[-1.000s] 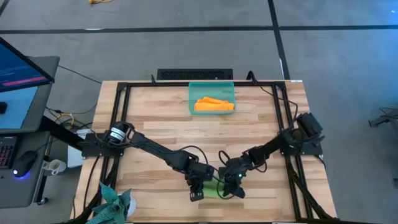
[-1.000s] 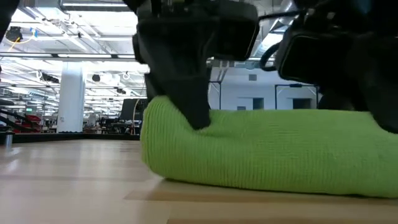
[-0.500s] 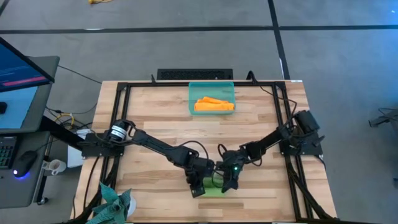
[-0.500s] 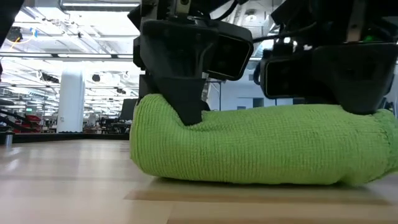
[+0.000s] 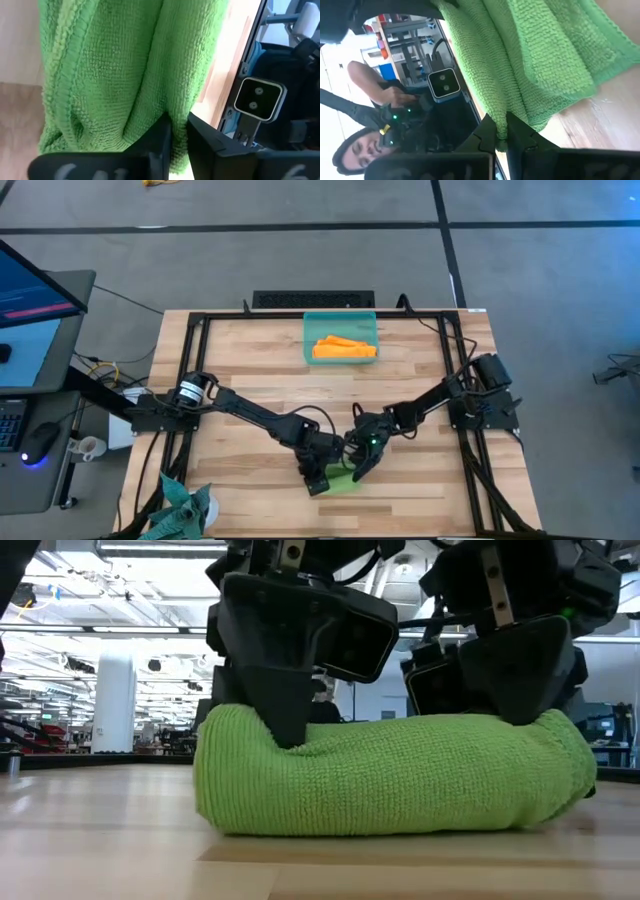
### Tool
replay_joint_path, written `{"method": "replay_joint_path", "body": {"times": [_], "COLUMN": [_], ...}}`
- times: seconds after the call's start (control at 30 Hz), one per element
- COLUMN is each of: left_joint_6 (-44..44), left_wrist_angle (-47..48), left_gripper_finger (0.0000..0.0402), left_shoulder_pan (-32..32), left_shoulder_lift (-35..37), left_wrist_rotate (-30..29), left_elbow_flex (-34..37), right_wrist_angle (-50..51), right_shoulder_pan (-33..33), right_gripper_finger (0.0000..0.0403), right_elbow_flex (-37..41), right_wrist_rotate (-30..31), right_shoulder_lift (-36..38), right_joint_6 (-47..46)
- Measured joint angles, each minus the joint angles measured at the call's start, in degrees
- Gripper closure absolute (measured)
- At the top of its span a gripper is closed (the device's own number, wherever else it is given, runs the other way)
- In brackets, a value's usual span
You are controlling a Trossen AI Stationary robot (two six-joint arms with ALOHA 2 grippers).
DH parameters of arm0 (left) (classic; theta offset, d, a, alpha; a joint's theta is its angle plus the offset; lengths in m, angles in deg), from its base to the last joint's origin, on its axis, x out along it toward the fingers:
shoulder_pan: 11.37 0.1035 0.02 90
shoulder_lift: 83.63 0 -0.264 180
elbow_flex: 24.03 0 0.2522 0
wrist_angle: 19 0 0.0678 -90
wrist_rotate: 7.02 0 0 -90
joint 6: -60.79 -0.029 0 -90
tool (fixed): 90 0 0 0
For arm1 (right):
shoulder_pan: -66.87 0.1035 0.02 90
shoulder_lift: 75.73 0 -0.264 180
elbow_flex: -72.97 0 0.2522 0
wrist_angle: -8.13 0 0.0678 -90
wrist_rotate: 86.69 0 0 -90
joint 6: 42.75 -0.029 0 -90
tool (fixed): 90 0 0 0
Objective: Roll microfiber towels into tight, uniform cylinder then place into a basket
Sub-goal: Roll the green microfiber towel
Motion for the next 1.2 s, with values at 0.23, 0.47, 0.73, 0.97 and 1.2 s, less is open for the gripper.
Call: {"method": "replay_joint_path", "body": {"times": [0.23, 0.47, 0.73, 0.97, 1.2], "left_joint_6": [-3.85, -11.81, -16.97, -25.6, -30.91], "left_wrist_angle": [1.41, 6.59, 13.95, 4.24, -6.89], "left_gripper_finger": [0.0331, 0.0315, 0.0319, 0.0319, 0.0319], "left_shoulder_pan": [-0.12, -0.81, -5.5, -11.04, -11.21], "left_shoulder_lift": [0.0, -0.02, 4.51, 8.02, 3.11], "left_wrist_rotate": [0.82, -0.34, -15.97, -23.06, -23.15], "left_elbow_flex": [0.04, 0.11, 0.09, -0.17, -0.04], "right_wrist_angle": [0.22, 0.46, 0.36, 0.0, -0.17], "right_shoulder_pan": [-0.18, -0.2, -0.35, -0.66, -0.64], "right_gripper_finger": [0.0369, 0.0372, 0.0371, 0.0369, 0.0369], "right_elbow_flex": [0.0, 0.09, 0.07, 0.13, 0.13], "right_wrist_rotate": [0.27, 0.4, 0.62, 0.68, 0.83], "right_shoulder_lift": [0.04, 0.09, 0.04, 0.0, -0.02], "right_joint_6": [-0.79, -1.69, -2.0, -1.93, -1.93]}}
